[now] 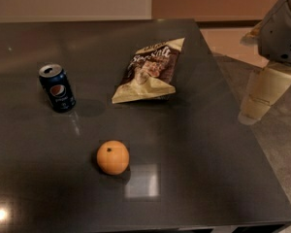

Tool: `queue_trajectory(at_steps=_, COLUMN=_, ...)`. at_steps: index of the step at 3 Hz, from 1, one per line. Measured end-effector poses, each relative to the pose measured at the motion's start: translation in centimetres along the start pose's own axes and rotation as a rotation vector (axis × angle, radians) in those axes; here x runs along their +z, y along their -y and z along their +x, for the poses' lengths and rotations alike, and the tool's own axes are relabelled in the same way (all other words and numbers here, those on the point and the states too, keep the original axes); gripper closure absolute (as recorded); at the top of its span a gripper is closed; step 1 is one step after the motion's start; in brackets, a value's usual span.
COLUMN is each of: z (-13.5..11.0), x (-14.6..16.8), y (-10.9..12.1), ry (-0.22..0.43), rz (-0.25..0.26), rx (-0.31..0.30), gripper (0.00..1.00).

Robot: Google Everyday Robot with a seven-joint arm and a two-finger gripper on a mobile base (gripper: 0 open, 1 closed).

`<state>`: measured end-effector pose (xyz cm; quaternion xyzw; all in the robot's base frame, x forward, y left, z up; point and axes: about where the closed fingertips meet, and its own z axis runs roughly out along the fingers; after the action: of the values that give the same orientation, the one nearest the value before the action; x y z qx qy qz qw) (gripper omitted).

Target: Move pepsi can near orange

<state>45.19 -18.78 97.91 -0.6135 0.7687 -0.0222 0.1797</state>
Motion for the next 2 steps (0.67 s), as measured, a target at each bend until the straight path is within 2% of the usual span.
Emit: queue_trajectory(at_steps=2, z=-7.2, x=3.1, y=0.9, ry=0.101, rz=-0.022, rx=-0.082, gripper=0.00)
